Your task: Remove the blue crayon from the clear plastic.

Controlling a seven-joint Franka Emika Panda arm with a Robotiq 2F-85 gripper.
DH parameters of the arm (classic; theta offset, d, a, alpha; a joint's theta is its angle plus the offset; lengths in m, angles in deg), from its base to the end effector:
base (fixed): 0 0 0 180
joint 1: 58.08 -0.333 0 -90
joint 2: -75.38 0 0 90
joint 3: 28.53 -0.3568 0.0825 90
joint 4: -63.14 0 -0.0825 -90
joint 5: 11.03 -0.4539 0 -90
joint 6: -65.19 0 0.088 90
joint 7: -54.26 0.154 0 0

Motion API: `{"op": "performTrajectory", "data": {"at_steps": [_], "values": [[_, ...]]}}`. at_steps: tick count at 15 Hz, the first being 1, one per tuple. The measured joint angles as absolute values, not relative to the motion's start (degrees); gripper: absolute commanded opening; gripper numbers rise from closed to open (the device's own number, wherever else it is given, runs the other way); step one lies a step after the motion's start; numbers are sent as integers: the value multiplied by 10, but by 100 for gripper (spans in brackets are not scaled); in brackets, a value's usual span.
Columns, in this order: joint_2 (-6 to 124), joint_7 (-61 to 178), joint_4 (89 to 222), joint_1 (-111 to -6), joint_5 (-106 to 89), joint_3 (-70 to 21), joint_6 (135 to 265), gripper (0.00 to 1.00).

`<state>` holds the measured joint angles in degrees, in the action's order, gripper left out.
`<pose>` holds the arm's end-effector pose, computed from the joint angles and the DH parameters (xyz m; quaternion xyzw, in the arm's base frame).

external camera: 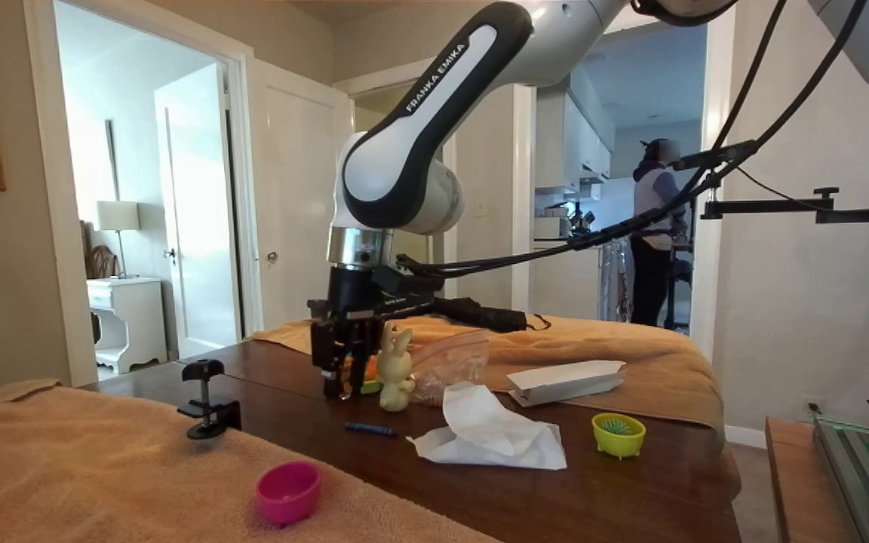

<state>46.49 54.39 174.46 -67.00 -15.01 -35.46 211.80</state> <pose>0.6770 0.1921 0.1689 -0.9922 -0.0997 -0.0494 0.0568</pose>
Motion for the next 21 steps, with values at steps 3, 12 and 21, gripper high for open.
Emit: {"op": "performTrajectory", "data": {"at_steps": [3,12,21], "values": [[465,545,1740,-674,-148,-353,2119,100],[587,638,1707,-720,-42,-312,2015,100],[698,651,1710,-656,-64,-307,1817,100]]}}
